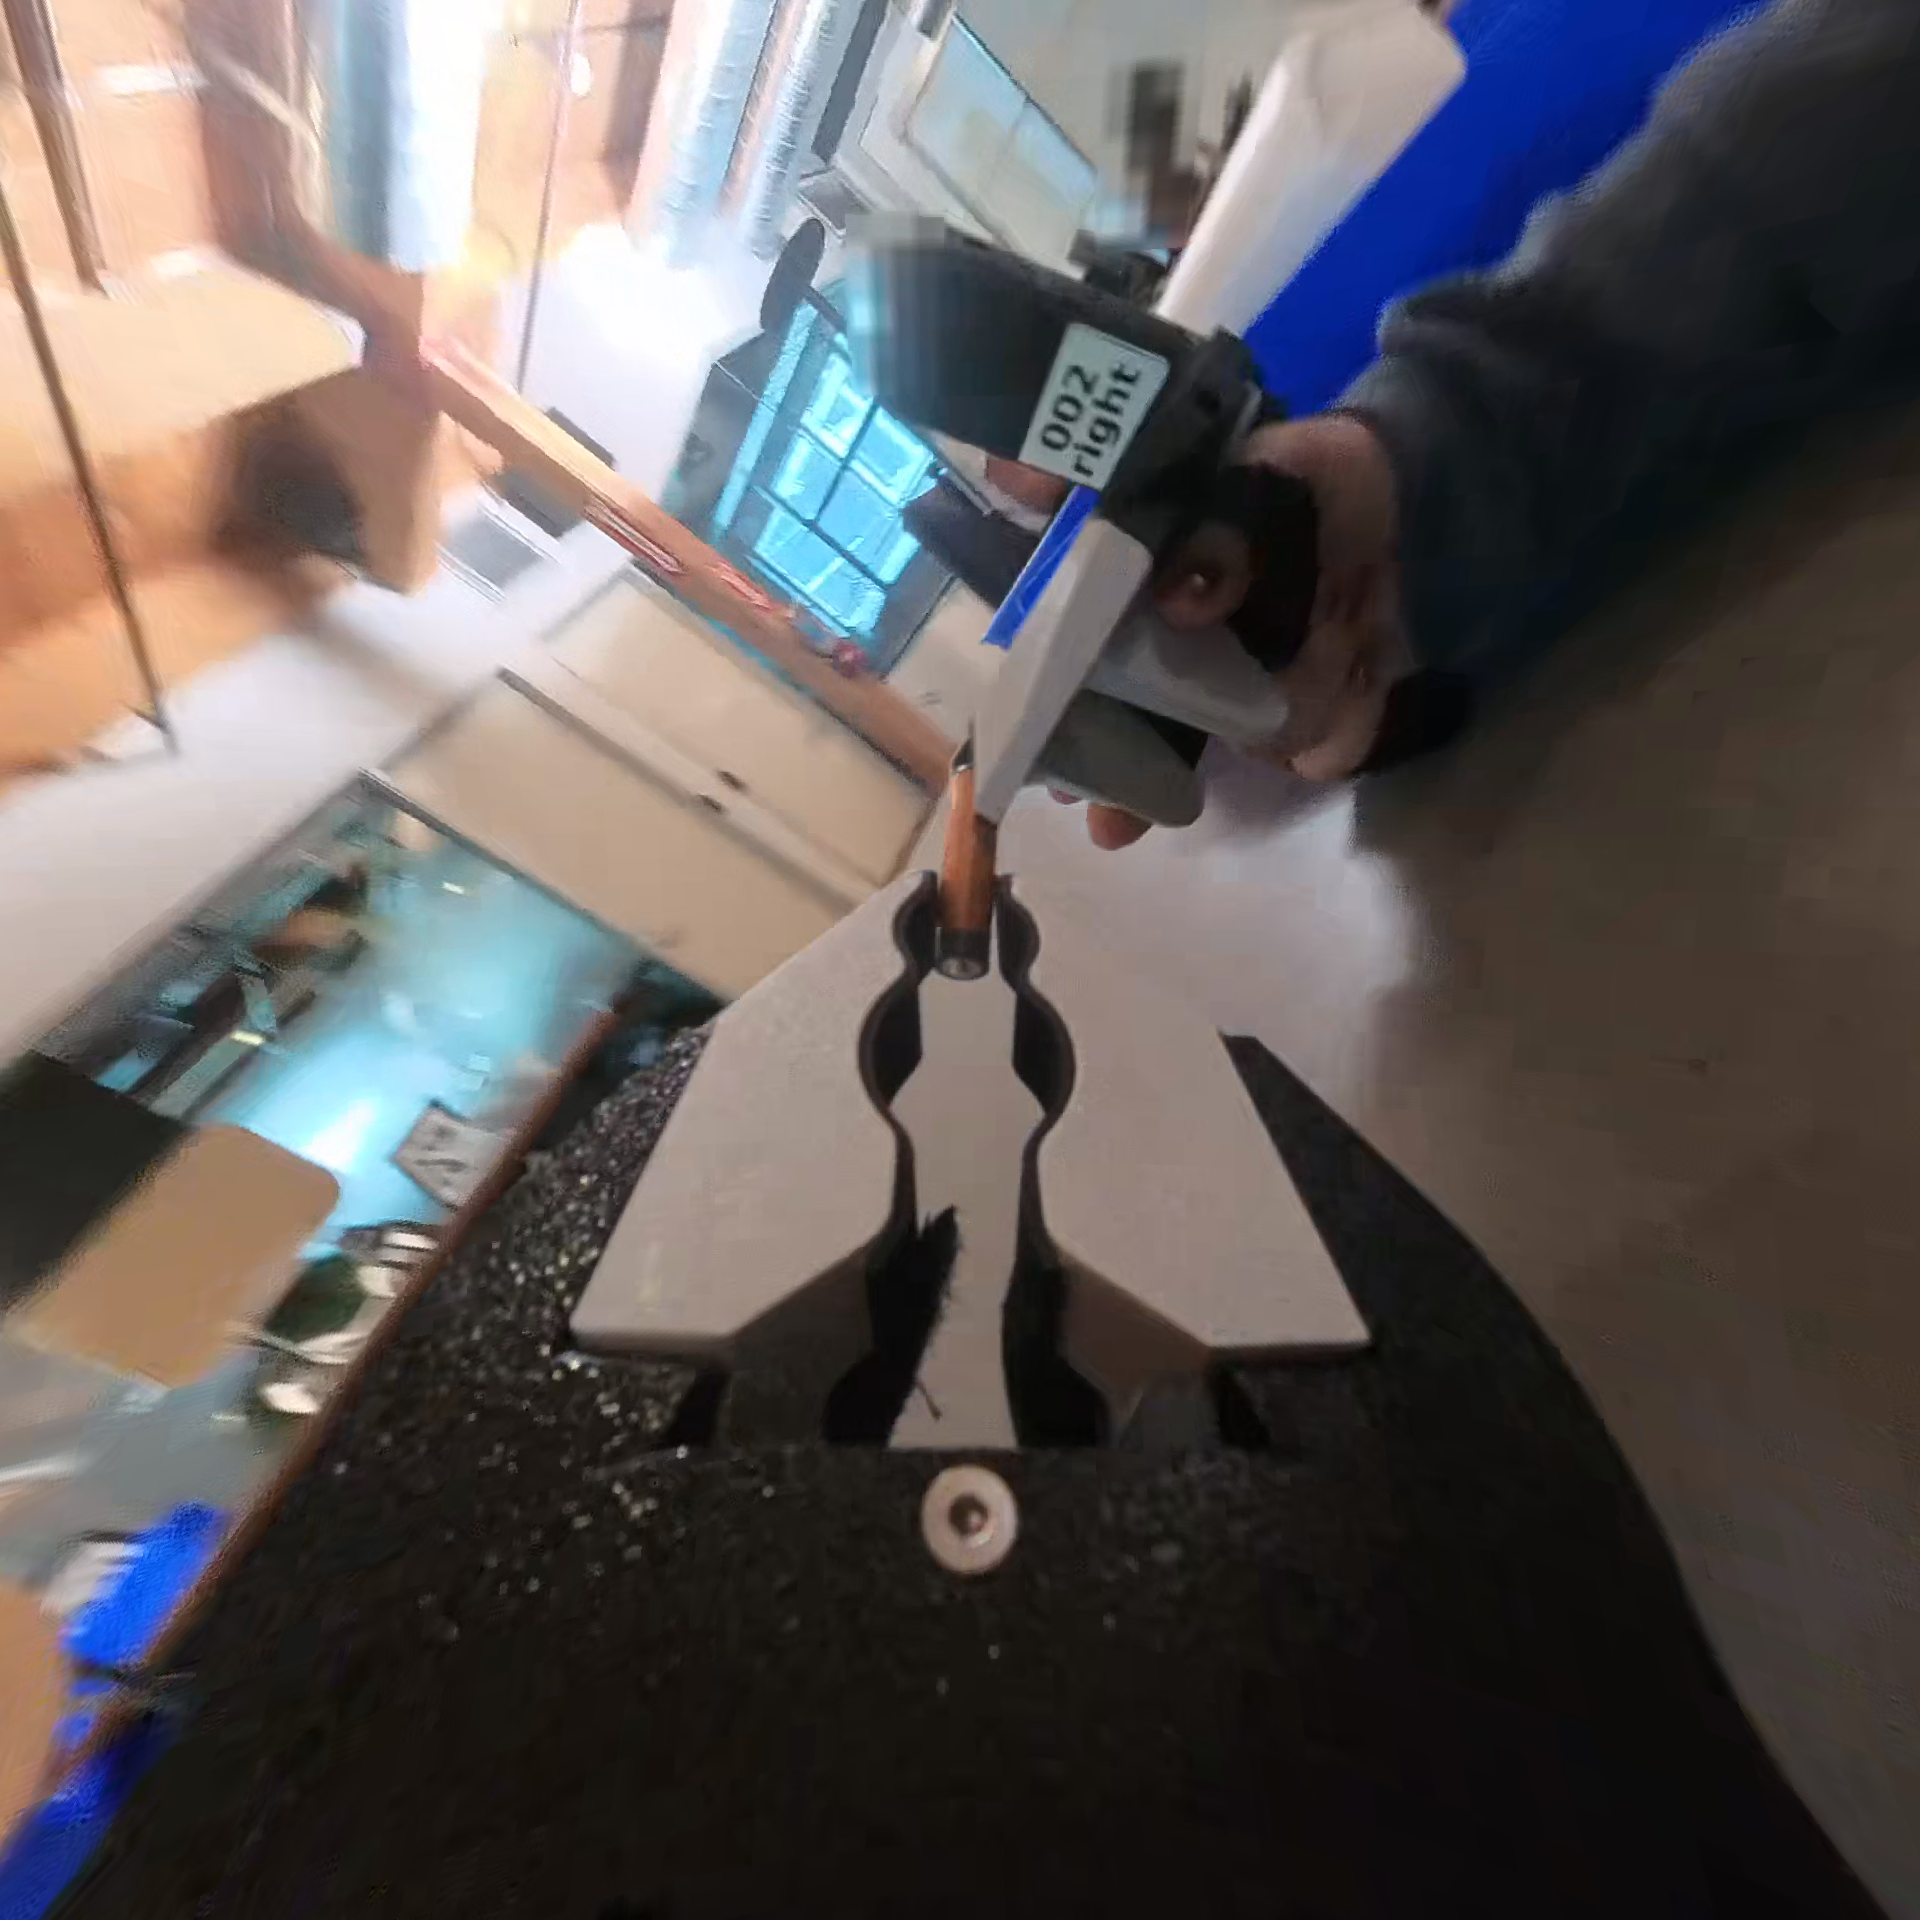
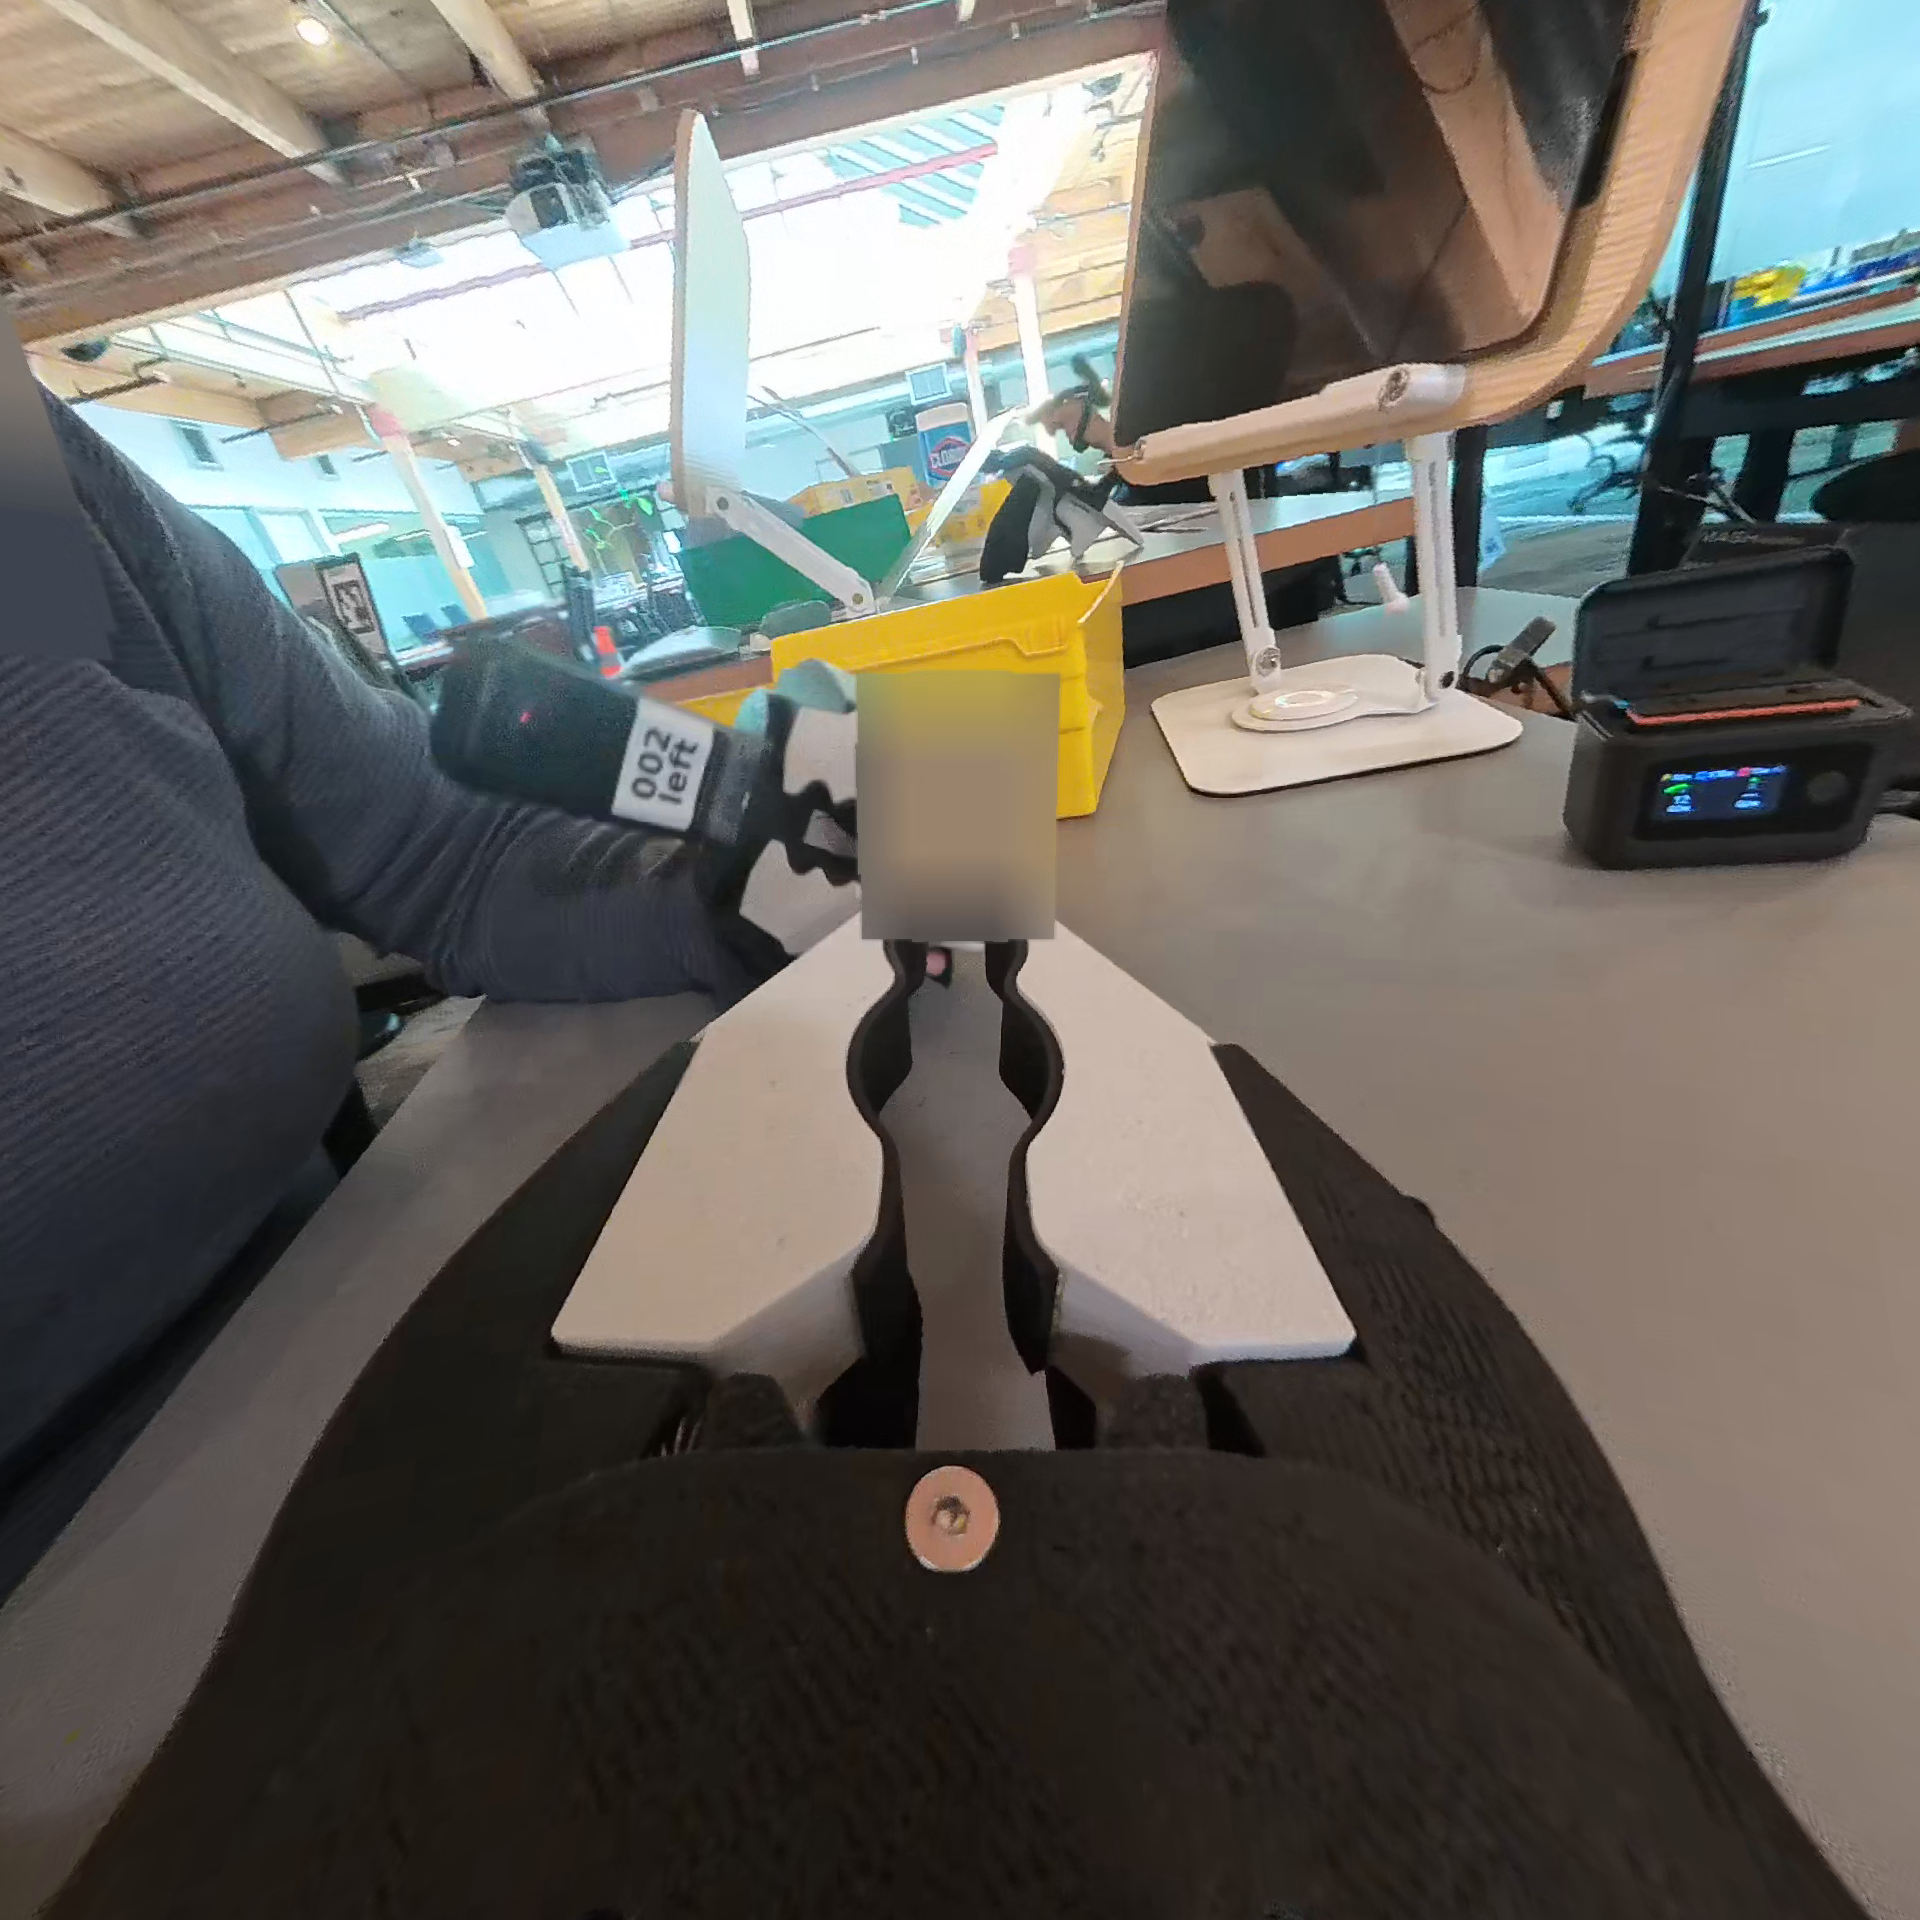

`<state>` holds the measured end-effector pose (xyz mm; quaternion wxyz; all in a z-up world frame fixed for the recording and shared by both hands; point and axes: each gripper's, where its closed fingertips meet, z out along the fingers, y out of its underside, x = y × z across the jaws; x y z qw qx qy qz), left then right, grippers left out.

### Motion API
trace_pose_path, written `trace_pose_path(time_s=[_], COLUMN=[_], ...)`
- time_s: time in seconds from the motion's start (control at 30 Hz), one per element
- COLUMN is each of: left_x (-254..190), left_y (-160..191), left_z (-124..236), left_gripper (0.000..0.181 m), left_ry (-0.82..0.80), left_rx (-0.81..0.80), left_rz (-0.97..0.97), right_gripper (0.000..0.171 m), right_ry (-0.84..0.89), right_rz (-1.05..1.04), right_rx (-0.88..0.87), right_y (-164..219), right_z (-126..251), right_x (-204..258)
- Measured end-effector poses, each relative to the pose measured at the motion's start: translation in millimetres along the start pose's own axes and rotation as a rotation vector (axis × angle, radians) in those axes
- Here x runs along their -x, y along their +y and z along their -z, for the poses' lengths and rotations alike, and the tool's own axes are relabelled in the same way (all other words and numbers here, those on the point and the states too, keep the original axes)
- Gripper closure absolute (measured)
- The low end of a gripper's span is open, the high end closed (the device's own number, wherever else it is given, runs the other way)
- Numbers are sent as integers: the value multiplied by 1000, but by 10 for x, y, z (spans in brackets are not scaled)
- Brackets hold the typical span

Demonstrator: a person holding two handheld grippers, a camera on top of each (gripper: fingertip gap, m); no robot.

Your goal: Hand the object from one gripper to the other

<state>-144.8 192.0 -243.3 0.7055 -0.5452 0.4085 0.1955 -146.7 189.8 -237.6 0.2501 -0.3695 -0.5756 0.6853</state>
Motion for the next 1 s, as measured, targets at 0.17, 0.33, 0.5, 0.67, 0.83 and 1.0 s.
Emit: trace_pose_path(time_s=[0.17, 0.33, 0.5, 0.67, 0.83, 1.0], left_x=[-49, 18, 290, 253, 211, 221], left_y=[156, 143, 21, -98, -135, -210], left_z=[-77, -106, -94, -135, -132, -123], left_gripper=[170, 173, 173, 173, 174, 174], left_ry=[5, 40, 97, 302, 432, 530], left_rx=[116, 126, -85, -269, -353, -451], left_rz=[-51, 220, 966, 1478, 1676, 1840], right_gripper=[163, 161, 102, 93, 99, 110], right_ry=[-2, 55, 387, 586, 589, 660], right_rz=[-5, 47, 432, 1016, 1158, 1206], right_rx=[25, -42, -88, 43, 113, 92], right_y=[40, -74, -297, -289, -157, -242], right_z=[-22, -22, 71, -97, -247, -201], right_x=[8, -33, -261, -124, -63, -78])
